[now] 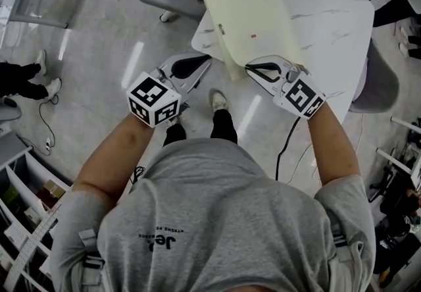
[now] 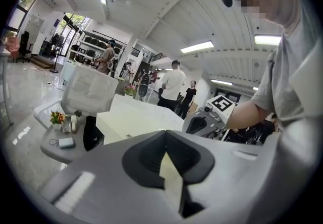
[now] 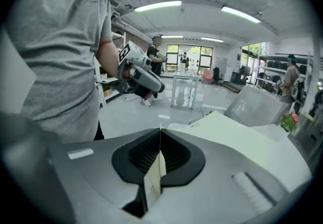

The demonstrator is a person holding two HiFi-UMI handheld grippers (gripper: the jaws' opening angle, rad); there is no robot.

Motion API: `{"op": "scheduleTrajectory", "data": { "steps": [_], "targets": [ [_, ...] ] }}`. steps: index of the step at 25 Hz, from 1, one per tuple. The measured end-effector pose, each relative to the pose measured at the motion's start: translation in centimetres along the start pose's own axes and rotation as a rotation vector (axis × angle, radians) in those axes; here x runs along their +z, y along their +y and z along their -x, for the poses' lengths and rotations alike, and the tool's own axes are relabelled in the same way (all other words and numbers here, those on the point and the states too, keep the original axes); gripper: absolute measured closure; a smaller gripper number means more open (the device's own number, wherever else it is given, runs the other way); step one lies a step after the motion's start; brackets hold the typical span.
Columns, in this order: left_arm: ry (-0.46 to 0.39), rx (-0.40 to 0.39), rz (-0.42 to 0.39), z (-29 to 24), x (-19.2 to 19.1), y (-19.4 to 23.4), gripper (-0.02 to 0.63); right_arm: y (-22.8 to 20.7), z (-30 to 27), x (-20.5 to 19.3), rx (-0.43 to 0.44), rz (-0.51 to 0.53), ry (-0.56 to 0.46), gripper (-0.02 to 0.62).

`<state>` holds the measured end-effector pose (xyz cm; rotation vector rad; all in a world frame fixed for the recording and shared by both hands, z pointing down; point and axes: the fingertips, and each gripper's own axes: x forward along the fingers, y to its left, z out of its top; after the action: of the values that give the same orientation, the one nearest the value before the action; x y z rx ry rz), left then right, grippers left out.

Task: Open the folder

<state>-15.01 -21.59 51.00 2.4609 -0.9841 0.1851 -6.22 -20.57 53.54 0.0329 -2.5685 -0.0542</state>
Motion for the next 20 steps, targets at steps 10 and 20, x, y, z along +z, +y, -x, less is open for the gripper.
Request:
{"op": "scheduleTrajectory", "data": {
  "steps": [10, 20],
  "targets": [
    [-0.006, -0.007, -0.008, 0.0, 0.8, -0.2, 0.549, -2.9, 4.7, 5.0, -0.129, -0.190, -0.255, 0.591],
    [-0.013, -0.019, -0.024, 0.2, 1.7, -0.9, 0.549, -7.4, 13.5, 6.3, -0.380, -0.463, -0.571, 0.589]
  ]
}}
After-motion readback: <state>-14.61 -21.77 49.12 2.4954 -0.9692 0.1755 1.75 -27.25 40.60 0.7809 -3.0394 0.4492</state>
